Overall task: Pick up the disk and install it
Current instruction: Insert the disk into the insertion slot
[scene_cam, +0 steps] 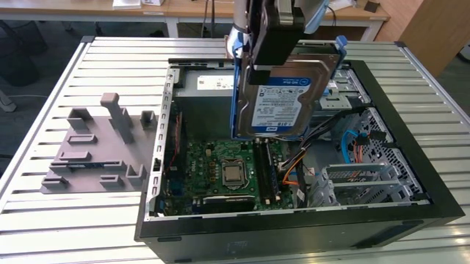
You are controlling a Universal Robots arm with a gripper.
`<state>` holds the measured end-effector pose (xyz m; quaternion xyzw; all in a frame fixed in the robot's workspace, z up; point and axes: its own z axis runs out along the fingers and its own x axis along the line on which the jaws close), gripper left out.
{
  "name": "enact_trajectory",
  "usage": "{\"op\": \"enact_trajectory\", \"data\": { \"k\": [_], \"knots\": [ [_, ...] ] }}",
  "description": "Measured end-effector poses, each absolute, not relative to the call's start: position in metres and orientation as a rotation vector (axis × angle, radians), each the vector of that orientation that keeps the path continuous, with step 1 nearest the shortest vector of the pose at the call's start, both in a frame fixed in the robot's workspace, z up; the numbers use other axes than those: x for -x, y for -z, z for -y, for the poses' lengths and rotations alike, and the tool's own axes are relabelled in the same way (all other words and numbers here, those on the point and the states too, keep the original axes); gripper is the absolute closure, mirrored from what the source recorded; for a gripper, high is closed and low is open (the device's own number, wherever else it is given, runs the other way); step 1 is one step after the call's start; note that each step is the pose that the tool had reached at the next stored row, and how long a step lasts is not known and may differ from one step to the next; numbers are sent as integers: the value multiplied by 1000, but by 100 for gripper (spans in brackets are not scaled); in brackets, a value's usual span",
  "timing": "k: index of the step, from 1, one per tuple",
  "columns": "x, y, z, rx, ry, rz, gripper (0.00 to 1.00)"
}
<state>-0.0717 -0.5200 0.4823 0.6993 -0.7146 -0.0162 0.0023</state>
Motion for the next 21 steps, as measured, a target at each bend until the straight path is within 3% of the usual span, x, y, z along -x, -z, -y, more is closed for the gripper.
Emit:
{"op": "enact_trajectory", "data": {
  "k": [21],
  "knots": [
    [69,-478,552,-2200,25,2248,64]
  ]
}}
